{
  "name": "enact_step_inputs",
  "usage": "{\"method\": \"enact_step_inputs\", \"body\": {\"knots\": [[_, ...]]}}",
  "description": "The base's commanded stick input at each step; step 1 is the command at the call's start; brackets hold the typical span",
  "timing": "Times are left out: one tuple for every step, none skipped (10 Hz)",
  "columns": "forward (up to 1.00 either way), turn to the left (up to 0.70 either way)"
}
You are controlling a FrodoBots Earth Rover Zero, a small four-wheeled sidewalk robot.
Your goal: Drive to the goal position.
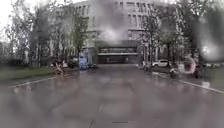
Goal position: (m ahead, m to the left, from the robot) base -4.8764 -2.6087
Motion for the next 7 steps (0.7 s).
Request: {"method": "enact_step_inputs", "body": {"knots": [[0.70, 0.00], [0.70, 0.00], [0.70, 0.00], [0.70, 0.00], [0.70, 0.00], [0.70, 0.00], [0.70, 0.00]]}}
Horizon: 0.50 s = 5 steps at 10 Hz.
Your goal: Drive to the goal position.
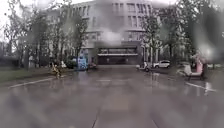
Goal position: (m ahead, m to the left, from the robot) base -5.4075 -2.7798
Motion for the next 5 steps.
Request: {"method": "enact_step_inputs", "body": {"knots": [[0.70, 0.00], [0.70, 0.00], [0.70, 0.00], [0.70, 0.00], [0.56, 0.00]]}}
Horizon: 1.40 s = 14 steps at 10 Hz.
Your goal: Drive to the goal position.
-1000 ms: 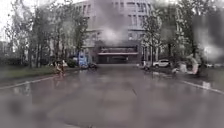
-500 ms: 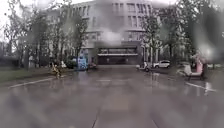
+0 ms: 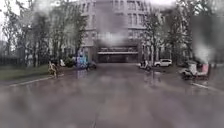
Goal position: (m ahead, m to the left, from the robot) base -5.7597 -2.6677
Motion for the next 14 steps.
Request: {"method": "enact_step_inputs", "body": {"knots": [[0.00, 0.00], [0.00, 0.00], [0.00, 0.00], [0.00, 0.00], [0.00, 0.17], [0.00, 0.70], [0.00, 0.70], [0.00, 0.70], [0.00, 0.70], [0.00, 0.70], [0.00, 0.70], [0.00, 0.70], [0.00, 0.70], [0.00, 0.70]]}}
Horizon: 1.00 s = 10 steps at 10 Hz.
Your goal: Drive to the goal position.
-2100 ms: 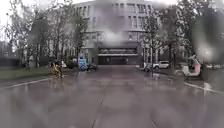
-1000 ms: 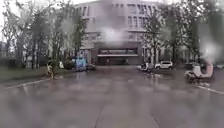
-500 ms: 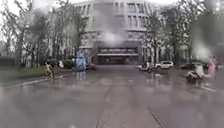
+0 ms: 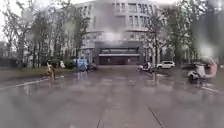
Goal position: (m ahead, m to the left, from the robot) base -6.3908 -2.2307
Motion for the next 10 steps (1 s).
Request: {"method": "enact_step_inputs", "body": {"knots": [[0.00, 0.70], [0.00, 0.70], [0.00, 0.70], [0.00, 0.70], [0.00, 0.70], [0.00, 0.70], [0.00, 0.70], [0.00, 0.70], [0.00, 0.70], [0.00, 0.70]]}}
